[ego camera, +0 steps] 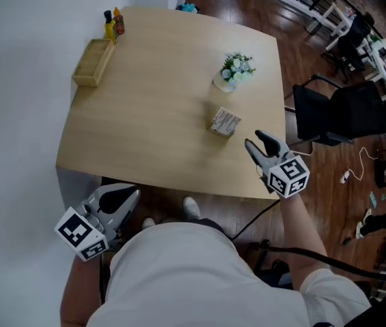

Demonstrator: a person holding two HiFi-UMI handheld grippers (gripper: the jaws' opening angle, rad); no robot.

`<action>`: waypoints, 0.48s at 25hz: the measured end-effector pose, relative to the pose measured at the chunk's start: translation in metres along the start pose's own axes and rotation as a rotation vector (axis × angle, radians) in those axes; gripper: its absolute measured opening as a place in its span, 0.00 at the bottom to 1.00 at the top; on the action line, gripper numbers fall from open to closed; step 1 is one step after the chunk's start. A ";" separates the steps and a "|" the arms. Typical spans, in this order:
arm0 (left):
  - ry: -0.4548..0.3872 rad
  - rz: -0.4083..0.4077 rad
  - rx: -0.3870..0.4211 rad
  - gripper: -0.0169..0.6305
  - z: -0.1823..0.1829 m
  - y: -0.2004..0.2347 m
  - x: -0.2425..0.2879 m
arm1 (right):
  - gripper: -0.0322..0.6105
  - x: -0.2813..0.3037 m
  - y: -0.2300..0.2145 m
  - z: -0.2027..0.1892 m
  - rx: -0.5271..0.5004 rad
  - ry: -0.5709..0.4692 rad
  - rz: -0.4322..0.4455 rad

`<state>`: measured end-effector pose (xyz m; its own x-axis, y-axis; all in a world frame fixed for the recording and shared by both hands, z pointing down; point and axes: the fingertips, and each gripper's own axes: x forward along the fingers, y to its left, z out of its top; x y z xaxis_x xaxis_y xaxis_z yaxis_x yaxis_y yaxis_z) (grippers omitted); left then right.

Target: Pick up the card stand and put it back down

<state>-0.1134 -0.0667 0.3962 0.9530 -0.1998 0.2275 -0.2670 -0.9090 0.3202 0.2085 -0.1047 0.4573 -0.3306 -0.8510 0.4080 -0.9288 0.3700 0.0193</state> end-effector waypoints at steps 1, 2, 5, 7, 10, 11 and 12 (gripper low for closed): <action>0.005 -0.016 0.006 0.03 -0.001 0.001 -0.005 | 0.30 -0.011 0.014 -0.001 0.016 -0.002 -0.016; 0.012 -0.031 0.012 0.03 -0.002 0.001 -0.011 | 0.31 -0.021 0.029 -0.002 0.033 -0.004 -0.030; 0.037 -0.084 0.031 0.03 -0.009 -0.002 -0.026 | 0.32 -0.052 0.077 -0.014 0.088 -0.003 -0.070; 0.053 -0.120 0.036 0.03 -0.014 -0.002 -0.034 | 0.33 -0.067 0.107 -0.023 0.125 0.001 -0.100; 0.084 -0.176 0.035 0.03 -0.027 -0.007 -0.044 | 0.33 -0.088 0.149 -0.034 0.188 0.004 -0.132; 0.095 -0.196 0.034 0.03 -0.033 -0.010 -0.045 | 0.33 -0.095 0.162 -0.037 0.205 0.005 -0.140; 0.103 -0.214 0.034 0.03 -0.037 -0.012 -0.045 | 0.33 -0.102 0.173 -0.039 0.218 0.005 -0.147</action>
<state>-0.1586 -0.0332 0.4160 0.9673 0.0361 0.2511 -0.0535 -0.9386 0.3409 0.0879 0.0609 0.4542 -0.1890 -0.8876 0.4201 -0.9811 0.1531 -0.1181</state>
